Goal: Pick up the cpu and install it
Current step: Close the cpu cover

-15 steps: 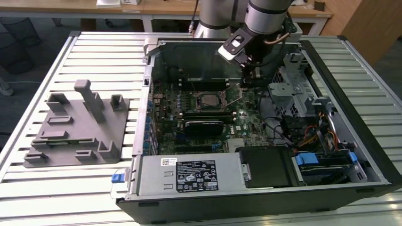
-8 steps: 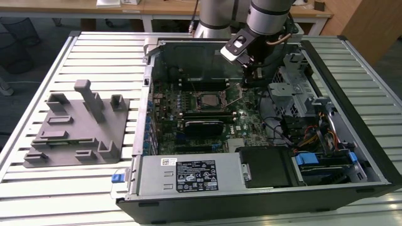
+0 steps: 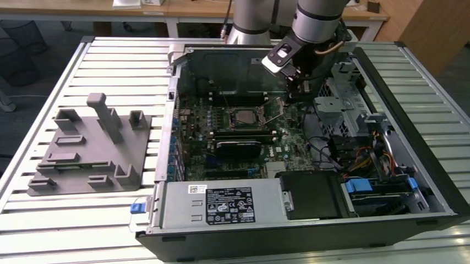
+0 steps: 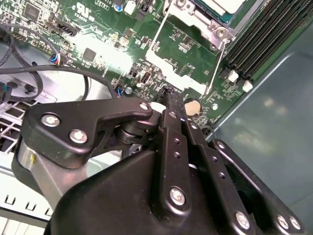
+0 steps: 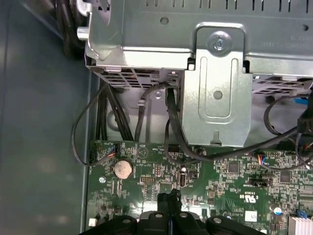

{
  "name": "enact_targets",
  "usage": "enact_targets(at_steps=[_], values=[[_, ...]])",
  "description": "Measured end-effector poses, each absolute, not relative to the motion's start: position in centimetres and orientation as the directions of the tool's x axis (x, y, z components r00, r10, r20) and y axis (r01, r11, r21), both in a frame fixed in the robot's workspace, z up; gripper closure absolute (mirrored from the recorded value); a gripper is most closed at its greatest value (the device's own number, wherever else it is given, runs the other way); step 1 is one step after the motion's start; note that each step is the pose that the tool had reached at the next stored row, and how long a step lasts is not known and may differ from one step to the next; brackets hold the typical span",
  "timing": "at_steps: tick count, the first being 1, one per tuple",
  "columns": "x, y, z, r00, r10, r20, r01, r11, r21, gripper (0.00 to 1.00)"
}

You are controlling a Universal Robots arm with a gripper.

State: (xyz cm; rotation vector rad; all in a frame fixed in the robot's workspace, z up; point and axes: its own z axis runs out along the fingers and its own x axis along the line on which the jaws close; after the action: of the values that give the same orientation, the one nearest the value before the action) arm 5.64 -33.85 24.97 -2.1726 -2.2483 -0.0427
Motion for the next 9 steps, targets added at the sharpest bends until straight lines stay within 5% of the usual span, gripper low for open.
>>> enact_targets(at_steps=[9], values=[[5.70, -33.83, 24.10, -0.034, 0.999, 0.030, 0.999, 0.034, 0.009, 0.89]])
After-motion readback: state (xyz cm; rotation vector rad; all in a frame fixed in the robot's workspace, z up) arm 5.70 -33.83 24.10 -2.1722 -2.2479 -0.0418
